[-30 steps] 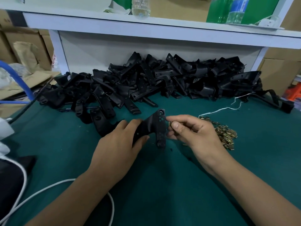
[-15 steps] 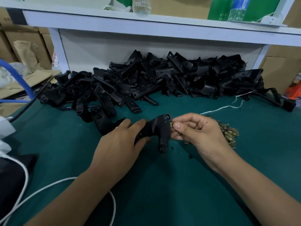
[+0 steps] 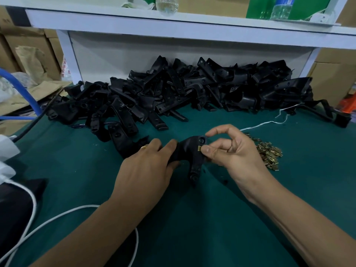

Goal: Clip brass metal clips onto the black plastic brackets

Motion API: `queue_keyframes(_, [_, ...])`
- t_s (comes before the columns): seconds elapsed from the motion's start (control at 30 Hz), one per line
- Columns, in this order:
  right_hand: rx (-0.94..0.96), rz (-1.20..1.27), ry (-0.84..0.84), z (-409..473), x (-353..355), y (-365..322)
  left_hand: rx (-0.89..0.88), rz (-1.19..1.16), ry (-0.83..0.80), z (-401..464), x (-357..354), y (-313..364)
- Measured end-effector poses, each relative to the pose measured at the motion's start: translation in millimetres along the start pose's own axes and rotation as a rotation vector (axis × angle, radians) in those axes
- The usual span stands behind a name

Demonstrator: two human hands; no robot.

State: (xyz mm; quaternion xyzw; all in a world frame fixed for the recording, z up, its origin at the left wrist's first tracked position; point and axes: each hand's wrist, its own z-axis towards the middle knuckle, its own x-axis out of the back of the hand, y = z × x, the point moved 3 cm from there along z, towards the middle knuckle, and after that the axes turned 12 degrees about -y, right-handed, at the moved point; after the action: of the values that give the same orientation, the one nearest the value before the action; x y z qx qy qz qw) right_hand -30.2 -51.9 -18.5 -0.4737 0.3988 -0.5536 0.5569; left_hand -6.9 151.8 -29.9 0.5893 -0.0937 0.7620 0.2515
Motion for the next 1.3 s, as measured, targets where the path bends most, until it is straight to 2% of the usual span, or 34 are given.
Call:
queue_keyframes(0.07, [0.021, -0.089, 0.006, -1, 0, -1, 0.009, 0.006, 0.001, 0, -2, 2])
queue_keyframes(0.17, [0.116, -0.448, 0.006, -4, -5, -6, 0.043, -0.082, 0.025, 0, -4, 7])
queue_keyframes(0.27, [0.221, -0.748, 0.123, 0, 11, -10, 0.129, -0.190, 0.073, 4, -3, 0])
queue_keyframes(0.33, [0.142, -0.979, 0.268, 6, 41, -6, 0.191, -0.244, 0.068, 4, -4, -9])
queue_keyframes(0.4, [-0.058, -1.174, 0.366, 8, 75, 6, 0.207, -0.273, 0.051, 3, -5, -14])
queue_keyframes(0.5, [-0.312, -1.230, 0.339, 6, 95, 20, 0.199, -0.299, 0.040, 3, -4, -13])
queue_keyframes(0.57, [-0.352, -1.255, 0.287, 9, 93, 22, 0.199, -0.290, 0.034, 3, -4, -13])
queue_keyframes(0.67, [-0.303, -1.327, 0.270, 15, 89, 21, 0.196, -0.273, 0.025, 3, -6, -12])
queue_keyframes(0.9, [-0.350, -1.267, 0.260, 17, 86, 26, 0.200, -0.296, 0.014, 3, -7, -15])
queue_keyframes(1.03, [-0.288, -1.189, 0.209, 18, 82, 28, 0.179, -0.349, 0.045, 2, -5, -15])
queue_keyframes(1.17, [-0.049, -0.902, 0.277, 14, 77, 16, 0.154, -0.368, 0.093, 0, -2, -16])
queue_keyframes(1.23, [-0.026, -0.705, 0.282, 13, 68, 14, 0.159, -0.347, 0.087, 0, -2, -16])
queue_keyframes(1.3, [-0.035, -0.434, 0.201, 12, 54, 16, 0.164, -0.342, 0.067, 1, -4, -15])
